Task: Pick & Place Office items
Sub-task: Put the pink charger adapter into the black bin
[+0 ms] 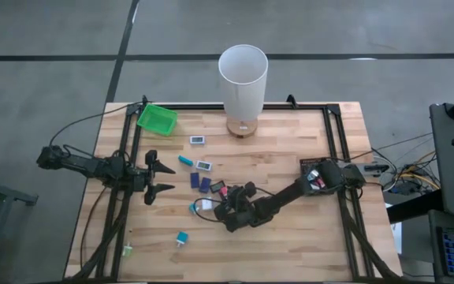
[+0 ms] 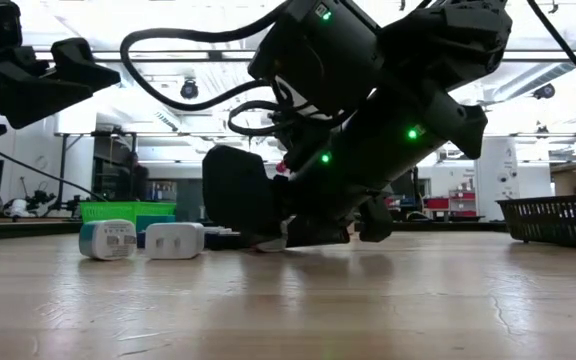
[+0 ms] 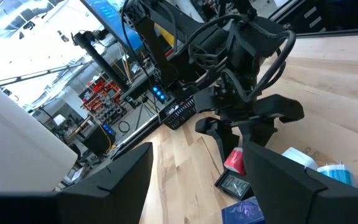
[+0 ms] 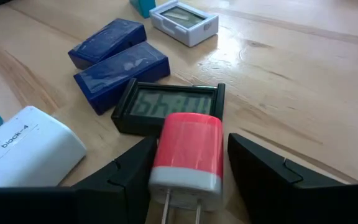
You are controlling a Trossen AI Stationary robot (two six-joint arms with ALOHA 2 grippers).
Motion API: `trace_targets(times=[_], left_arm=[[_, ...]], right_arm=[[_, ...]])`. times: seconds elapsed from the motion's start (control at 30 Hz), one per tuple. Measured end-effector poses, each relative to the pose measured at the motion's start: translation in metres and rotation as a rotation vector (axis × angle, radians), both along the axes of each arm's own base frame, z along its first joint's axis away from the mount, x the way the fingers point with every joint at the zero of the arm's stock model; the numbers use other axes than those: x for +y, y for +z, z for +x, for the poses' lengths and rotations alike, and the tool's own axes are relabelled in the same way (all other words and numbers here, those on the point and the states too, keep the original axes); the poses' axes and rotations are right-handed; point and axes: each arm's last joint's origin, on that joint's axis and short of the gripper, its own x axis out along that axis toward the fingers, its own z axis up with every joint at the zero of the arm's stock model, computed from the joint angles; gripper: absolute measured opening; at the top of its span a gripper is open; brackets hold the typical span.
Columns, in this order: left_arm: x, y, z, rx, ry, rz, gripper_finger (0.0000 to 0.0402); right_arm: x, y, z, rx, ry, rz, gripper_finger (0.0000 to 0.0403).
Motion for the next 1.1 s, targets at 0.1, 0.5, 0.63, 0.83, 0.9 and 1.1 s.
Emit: trace_targets(times=[0.1,0.5,0.63,0.83,0.9,1.1], left_arm=[[0.0,0.0,0.0,0.0,0.001,0.0,0.0257],[0.0,0.0,0.0,0.0,0.0,0.0,0.0257],[0.0,0.0,0.0,0.0,0.0,0.0,0.0257],[0.0,0.0,0.0,0.0,0.0,0.0,0.0257],[0.0,0.0,0.0,0.0,0.0,0.0,0.0257],[0.0,0.0,0.0,0.0,0.001,0.0,0.0257]], right_arm=[[0.0,0.0,0.0,0.001,0.0,0.0,0.0177],[0.0,0.0,0.0,0.005,0.009,0.009,0.013],[0.0,0.0,0.0,0.004,0.009,0.011,0.0131],[0.005,0.01,-0.002,0.009,0.035,0.025,0.0131],[0.007,0.021,-0.003,0.001,0.049,0.04,0.0131],[0.006,0.059,-0.013,0.032,0.083,0.148,0.0131]])
